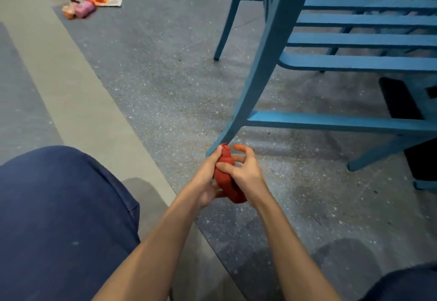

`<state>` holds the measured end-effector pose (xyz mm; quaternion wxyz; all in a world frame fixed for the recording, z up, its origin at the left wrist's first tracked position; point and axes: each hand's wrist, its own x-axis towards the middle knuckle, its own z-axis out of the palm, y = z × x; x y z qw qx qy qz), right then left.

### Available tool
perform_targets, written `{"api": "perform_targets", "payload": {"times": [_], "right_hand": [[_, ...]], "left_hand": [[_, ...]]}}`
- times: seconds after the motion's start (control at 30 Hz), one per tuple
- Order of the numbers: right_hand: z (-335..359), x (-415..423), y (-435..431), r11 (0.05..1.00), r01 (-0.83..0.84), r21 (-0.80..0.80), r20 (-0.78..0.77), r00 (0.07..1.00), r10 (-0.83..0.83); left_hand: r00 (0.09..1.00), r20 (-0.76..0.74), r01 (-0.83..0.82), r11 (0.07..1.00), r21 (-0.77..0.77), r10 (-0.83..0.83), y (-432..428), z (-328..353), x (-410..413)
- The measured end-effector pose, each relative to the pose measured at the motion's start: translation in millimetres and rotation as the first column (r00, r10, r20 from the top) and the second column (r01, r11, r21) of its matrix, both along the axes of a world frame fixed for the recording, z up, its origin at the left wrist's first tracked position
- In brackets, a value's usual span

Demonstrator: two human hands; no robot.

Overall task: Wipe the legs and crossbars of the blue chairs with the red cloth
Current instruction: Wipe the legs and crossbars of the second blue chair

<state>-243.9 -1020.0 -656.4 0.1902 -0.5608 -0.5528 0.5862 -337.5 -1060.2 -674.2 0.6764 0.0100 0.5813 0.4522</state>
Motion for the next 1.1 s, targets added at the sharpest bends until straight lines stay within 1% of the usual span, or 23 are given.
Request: {"api": "perform_targets", "payload": {"times": [0.1, 0.17, 0.23, 0.3, 0.33, 0.37, 0.43, 0.47, 0.5, 0.53, 0.57, 0.6, 0.63, 0.67, 0.73, 0.8, 0.83, 0.87, 0.93, 1.0, 1.1], "right_hand": [[-6.4, -1.7, 4.2, 0.985, -0.164, -0.055, -0.017, 0.986, 0.163], [-6.3, -1.1, 10.1, 0.957, -0.262, -0.123, -0.060, 0.965, 0.256], [-3.3, 1.6, 16.9, 0.914, -0.338, -0.226, -0.152, 0.939, 0.310], [-2.1, 4.7, 24.3, 0.866, -0.380, -0.327, -0.271, 0.915, 0.299], [-0.4, 7.1, 28.5, 0.855, -0.373, -0.361, -0.313, 0.912, 0.266], [0.0, 8.3, 33.5, 0.857, -0.341, -0.386, -0.330, 0.919, 0.217], [-4.0, 7.9, 44.2, 0.893, -0.209, -0.399, -0.290, 0.952, 0.094], [-8.1, 7.9, 49.4, 0.919, -0.128, -0.374, -0.233, 0.972, 0.041], [-12.9, 7.9, 53.9, 0.942, -0.056, -0.330, -0.161, 0.987, 0.002], [-17.1, 7.7, 57.3, 0.961, -0.008, -0.277, -0.094, 0.995, -0.019], [-21.9, 5.9, 59.4, 0.972, 0.010, -0.233, -0.048, 0.999, -0.022], [-25.0, 4.3, 60.5, 0.979, 0.011, -0.202, -0.026, 1.000, -0.017], [-26.5, 1.7, 60.3, 0.985, 0.003, -0.175, -0.020, 1.000, -0.006], [-26.5, -1.7, 58.9, 0.990, -0.012, -0.139, -0.016, 1.000, 0.010], [-26.4, -10.8, 56.7, 0.998, -0.043, -0.055, -0.008, 0.999, 0.042], [-28.1, -18.2, 53.2, 0.999, -0.054, -0.006, -0.013, 0.998, 0.054], [-29.5, -20.3, 51.7, 0.998, -0.059, 0.010, -0.020, 0.998, 0.059], [-30.9, -21.6, 50.3, 0.998, -0.066, 0.022, -0.021, 0.998, 0.066], [-31.3, -22.6, 47.1, 0.996, -0.085, 0.031, -0.009, 0.996, 0.086], [-29.8, -22.5, 45.2, 0.993, -0.108, 0.042, 0.009, 0.994, 0.108], [-27.3, -24.3, 45.6, 0.987, -0.146, 0.068, 0.045, 0.989, 0.143]], "left_hand": [[0.991, 0.129, -0.041, 0.999, 0.024, 0.037, -1.5, -9.1, -10.8], [0.985, 0.164, -0.060, 0.996, 0.059, 0.050, -2.7, -14.6, -13.4], [0.980, 0.187, -0.078, 0.992, 0.095, 0.059, -4.1, -19.3, -15.8], [0.974, 0.217, -0.096, 0.987, 0.131, 0.066, -2.9, -27.6, -21.2], [0.973, 0.223, -0.095, 0.986, 0.134, 0.063, -1.5, -29.9, -23.6], [0.975, 0.215, -0.090, 0.989, 0.119, 0.063, 0.4, -32.9, -26.2], [0.974, 0.200, -0.117, 0.993, 0.034, 0.108, 4.1, -37.9, -33.4], [0.971, 0.164, -0.171, 0.985, -0.037, 0.174, 5.8, -41.9, -38.9], [0.959, 0.087, -0.261, 0.960, -0.106, 0.270, 7.4, -47.1, -45.8], [0.928, -0.017, -0.371, 0.917, -0.146, 0.373, 9.8, -54.3, -54.8], [0.882, -0.119, -0.469, 0.873, -0.137, 0.455, 12.0, -62.5, -63.5], [0.843, -0.207, -0.521, 0.849, -0.088, 0.496, 15.6, -69.4, -70.7], [0.823, -0.286, -0.519, 0.854, -0.026, 0.491, 20.3, -73.6, -75.7], [0.814, -0.355, -0.485, 0.874, 0.023, 0.461, 26.1, -78.3, -78.4], [0.824, -0.430, -0.363, 0.926, 0.099, 0.369, 40.2, -82.6, -77.4], [0.826, -0.527, -0.148, 0.980, 0.136, 0.198, 48.9, -86.2, -70.1], [0.813, -0.574, -0.019, 0.990, 0.142, 0.098, 50.0, -86.1, -65.2], [0.800, -0.599, 0.074, 0.983, 0.165, 0.040, 49.2, -88.5, -61.2], [0.791, -0.611, 0.154, 0.960, 0.234, 0.022, 42.5, -87.4, -55.6], [0.771, -0.637, 0.181, 0.957, 0.227, 0.005, 40.5, -84.1, -56.3], [0.806, -0.592, 0.195, 0.943, 0.270, 0.002, 49.9, -80.4, -63.4]]}}
